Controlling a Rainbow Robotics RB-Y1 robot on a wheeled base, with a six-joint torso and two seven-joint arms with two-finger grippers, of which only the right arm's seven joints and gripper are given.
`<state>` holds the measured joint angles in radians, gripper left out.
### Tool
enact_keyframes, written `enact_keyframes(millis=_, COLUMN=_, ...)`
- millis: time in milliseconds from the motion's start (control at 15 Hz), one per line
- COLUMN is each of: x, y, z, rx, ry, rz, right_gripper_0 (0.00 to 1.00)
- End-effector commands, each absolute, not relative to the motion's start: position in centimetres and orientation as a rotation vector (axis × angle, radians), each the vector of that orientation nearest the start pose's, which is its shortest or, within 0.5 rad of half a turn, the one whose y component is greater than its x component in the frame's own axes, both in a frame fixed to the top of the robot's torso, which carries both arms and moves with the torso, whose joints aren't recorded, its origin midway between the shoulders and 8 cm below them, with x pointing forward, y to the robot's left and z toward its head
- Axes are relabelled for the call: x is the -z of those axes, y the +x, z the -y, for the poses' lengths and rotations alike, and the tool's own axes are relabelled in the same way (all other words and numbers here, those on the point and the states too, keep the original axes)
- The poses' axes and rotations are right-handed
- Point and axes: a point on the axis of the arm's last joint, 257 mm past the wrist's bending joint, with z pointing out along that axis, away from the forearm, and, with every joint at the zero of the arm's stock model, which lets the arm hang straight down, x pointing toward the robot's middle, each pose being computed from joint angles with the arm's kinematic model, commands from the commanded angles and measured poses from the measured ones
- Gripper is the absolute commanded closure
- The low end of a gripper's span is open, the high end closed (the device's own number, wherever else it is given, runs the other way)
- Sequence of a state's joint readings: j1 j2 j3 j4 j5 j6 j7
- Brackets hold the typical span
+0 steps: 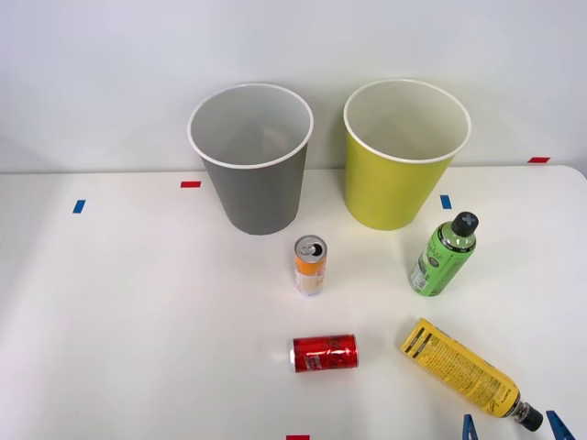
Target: Put cans in the gray bin, plastic bottles in the light green bin
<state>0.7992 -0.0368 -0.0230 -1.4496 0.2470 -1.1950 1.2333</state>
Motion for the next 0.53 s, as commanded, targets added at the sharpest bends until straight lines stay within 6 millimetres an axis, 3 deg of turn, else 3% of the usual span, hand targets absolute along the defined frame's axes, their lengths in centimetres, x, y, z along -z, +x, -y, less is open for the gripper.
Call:
enact_keyframes(millis=67, x=28.50, y=21.17, z=26.42, rx=-0.060, ry=-0.008, rz=-1.297, right_gripper_0=0.00)
enact_keyframes(millis=533, x=28.50, y=21.17, z=26.42, rx=-0.060, ry=-0.008, rz=-1.297, right_gripper_0=0.00)
